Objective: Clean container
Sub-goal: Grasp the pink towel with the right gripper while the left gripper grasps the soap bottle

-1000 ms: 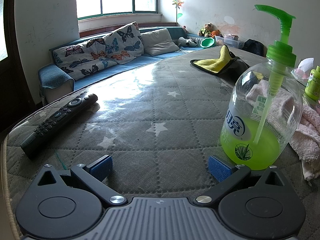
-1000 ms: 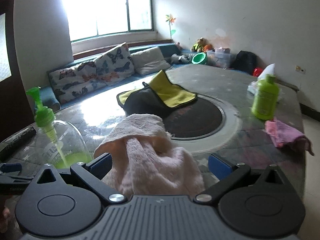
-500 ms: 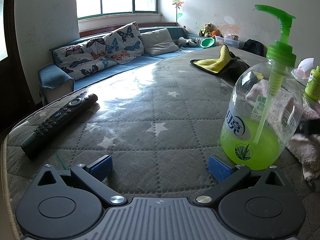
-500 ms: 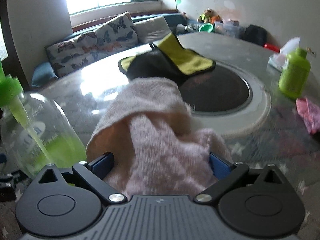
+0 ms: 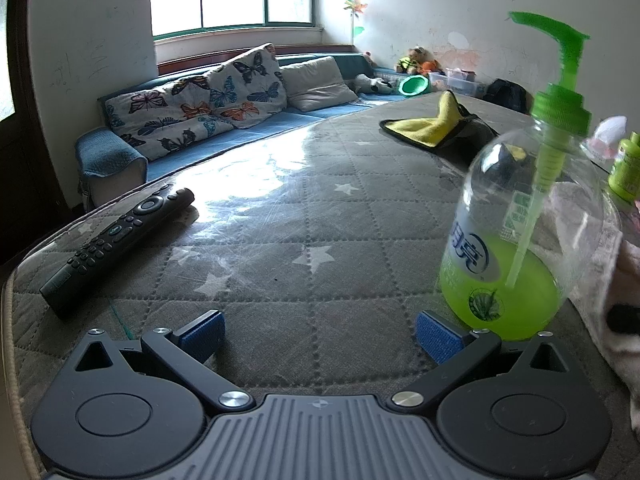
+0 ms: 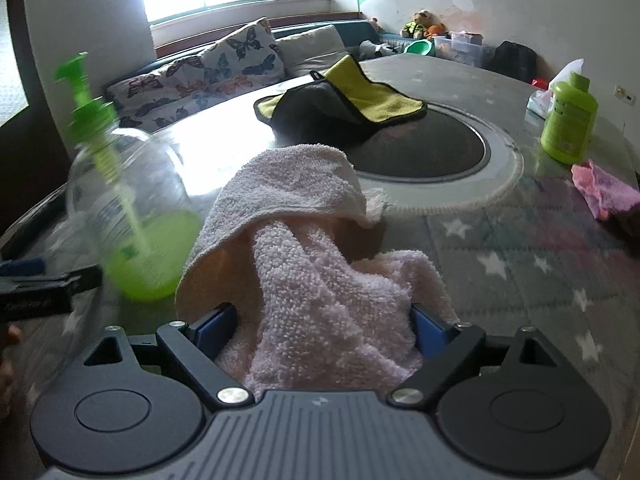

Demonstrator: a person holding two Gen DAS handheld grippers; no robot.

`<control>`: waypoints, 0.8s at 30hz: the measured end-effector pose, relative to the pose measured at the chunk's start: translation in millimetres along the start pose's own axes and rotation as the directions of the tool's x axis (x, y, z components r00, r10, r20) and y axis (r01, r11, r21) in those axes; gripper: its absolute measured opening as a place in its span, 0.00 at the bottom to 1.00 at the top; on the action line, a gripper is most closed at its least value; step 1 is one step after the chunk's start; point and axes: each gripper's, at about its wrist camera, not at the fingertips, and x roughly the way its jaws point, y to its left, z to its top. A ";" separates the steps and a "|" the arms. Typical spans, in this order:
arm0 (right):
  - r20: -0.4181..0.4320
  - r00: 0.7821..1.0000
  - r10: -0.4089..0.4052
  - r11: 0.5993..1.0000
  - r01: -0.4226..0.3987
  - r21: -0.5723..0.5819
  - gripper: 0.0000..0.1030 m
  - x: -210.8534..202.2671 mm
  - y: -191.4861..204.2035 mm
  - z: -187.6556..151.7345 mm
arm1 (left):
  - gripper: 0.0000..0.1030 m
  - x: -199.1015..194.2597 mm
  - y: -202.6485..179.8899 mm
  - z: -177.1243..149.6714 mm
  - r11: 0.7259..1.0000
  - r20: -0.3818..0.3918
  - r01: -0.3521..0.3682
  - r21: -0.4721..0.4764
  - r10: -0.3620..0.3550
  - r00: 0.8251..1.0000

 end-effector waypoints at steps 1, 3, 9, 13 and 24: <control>-0.003 1.000 0.009 1.000 -0.009 -0.003 0.91 -3.8 0.1 -2.4 | 1.00 -0.7 -0.6 -0.6 1.000 0.001 0.012 0.006 -0.012 1.000; -0.001 1.000 0.021 1.000 -0.021 -0.007 0.93 -9.8 0.3 -4.3 | 1.00 -6.3 -2.3 -3.7 0.999 -0.001 0.039 0.013 -0.039 0.999; 0.054 0.997 0.055 0.998 -0.054 -0.014 0.97 -19.1 1.9 13.2 | 1.00 -26.2 -6.2 -5.6 0.994 0.022 0.104 0.025 -0.105 0.994; 0.003 0.997 0.077 0.997 -0.076 -0.026 0.96 4.3 7.8 21.8 | 1.00 -34.7 -11.2 2.1 0.989 0.040 0.141 0.050 -0.143 0.989; 0.030 0.999 0.030 0.999 -0.030 -0.013 0.51 2.0 5.1 18.9 | 1.00 -43.5 -40.1 23.9 0.959 0.079 0.228 0.167 -0.244 0.967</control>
